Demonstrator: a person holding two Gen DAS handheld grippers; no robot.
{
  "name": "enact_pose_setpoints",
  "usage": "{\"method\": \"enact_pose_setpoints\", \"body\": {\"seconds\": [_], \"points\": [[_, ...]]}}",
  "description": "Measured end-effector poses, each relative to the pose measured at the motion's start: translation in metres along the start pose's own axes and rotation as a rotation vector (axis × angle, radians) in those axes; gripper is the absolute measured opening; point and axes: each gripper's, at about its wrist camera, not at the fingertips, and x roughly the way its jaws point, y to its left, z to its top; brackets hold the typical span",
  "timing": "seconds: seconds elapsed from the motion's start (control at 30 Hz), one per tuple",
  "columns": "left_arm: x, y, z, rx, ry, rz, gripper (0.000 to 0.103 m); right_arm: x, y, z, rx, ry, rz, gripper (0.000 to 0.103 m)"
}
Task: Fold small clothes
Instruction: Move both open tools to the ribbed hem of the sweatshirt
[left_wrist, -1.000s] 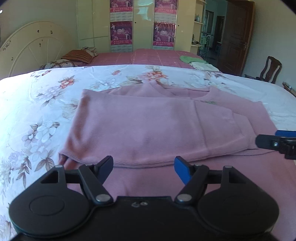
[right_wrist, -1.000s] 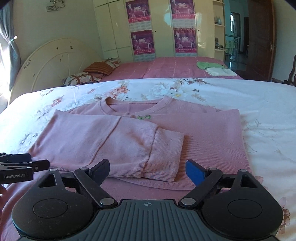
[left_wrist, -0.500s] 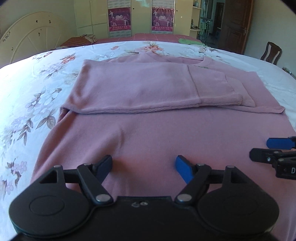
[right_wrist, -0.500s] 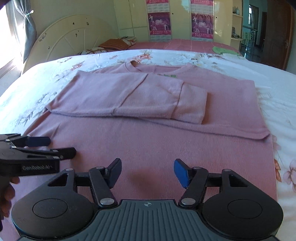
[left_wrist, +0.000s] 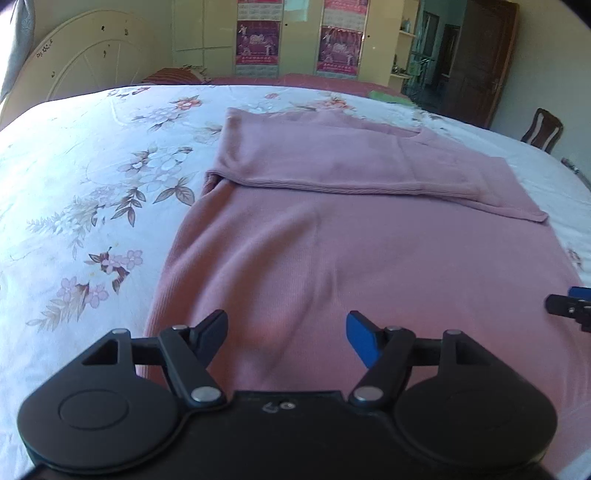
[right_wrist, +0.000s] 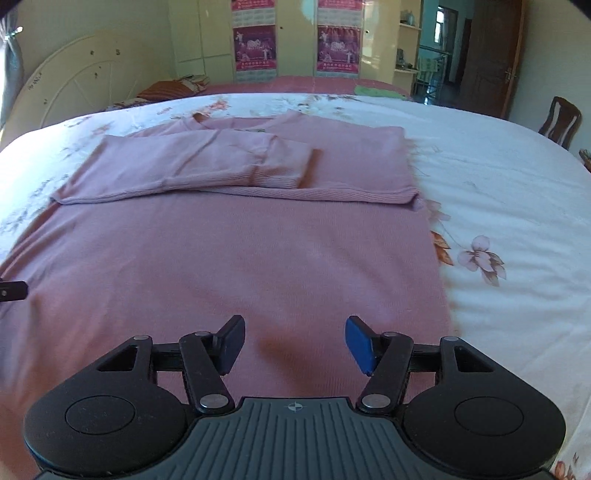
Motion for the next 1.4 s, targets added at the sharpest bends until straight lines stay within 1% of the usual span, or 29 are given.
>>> {"method": "enact_pose_setpoints", "body": {"seconds": [0.1,0.17,0.23,0.3,0.4,0.43,0.5,0.57,0.6,0.63,0.7,0.8,0.9,1.03,1.13,1.2,1.27,1.33,1.4], "points": [[-0.012,-0.011,-0.013,0.025,0.005,-0.044,0.070,-0.010,0.045,-0.012,-0.055,-0.007,0.061,0.061],[-0.016,-0.016,-0.025,0.040,0.011,-0.054,0.070,-0.015,0.067,-0.023,-0.087,0.001,0.083,0.061],[-0.017,-0.016,-0.037,0.045,0.023,-0.058,0.070,-0.017,0.080,-0.036,-0.094,0.018,0.101,0.061],[-0.019,-0.013,-0.052,0.062,0.037,-0.050,0.070,-0.016,0.086,-0.049,-0.105,0.041,0.086,0.061],[-0.031,-0.003,-0.070,0.110,0.004,-0.028,0.071,-0.021,0.070,-0.066,-0.070,0.046,0.033,0.061],[-0.035,0.003,-0.073,0.102,0.002,-0.030,0.072,-0.026,0.063,-0.068,-0.056,0.042,0.011,0.061],[-0.042,0.015,-0.078,0.073,0.002,-0.036,0.072,-0.033,0.047,-0.075,-0.026,0.041,-0.027,0.061],[-0.050,0.019,-0.081,0.088,-0.004,-0.025,0.072,-0.042,0.031,-0.081,0.018,0.048,-0.050,0.061],[-0.053,0.019,-0.083,0.102,-0.002,-0.008,0.073,-0.048,0.025,-0.082,0.024,0.048,-0.051,0.061],[-0.054,0.020,-0.084,0.102,0.004,0.001,0.073,-0.051,0.023,-0.083,0.029,0.052,-0.060,0.061],[-0.060,0.024,-0.087,0.087,0.000,-0.008,0.073,-0.059,0.021,-0.083,0.041,0.048,-0.073,0.061],[-0.066,0.025,-0.089,0.084,0.003,-0.013,0.073,-0.072,0.026,-0.083,0.039,0.020,-0.053,0.061],[-0.073,0.030,-0.090,0.069,0.001,-0.002,0.072,-0.080,0.038,-0.086,0.000,0.010,-0.040,0.061],[-0.082,0.044,-0.092,0.014,0.000,0.024,0.074,-0.087,0.035,-0.093,0.027,0.015,-0.043,0.061],[-0.080,0.057,-0.095,-0.045,0.034,0.039,0.076,-0.095,0.026,-0.099,0.037,0.015,-0.085,0.061],[-0.075,0.067,-0.097,-0.102,0.071,0.013,0.078,-0.099,0.018,-0.102,0.046,0.014,-0.115,0.061],[-0.073,0.069,-0.099,-0.129,0.072,-0.012,0.077,-0.100,0.009,-0.106,0.070,0.033,-0.125,0.061],[-0.072,0.068,-0.097,-0.146,0.077,-0.056,0.076,-0.101,0.000,-0.108,0.101,0.042,-0.145,0.061],[-0.070,0.065,-0.097,-0.163,0.080,-0.103,0.064,-0.103,-0.008,-0.110,0.129,0.039,-0.175,0.061]]}}
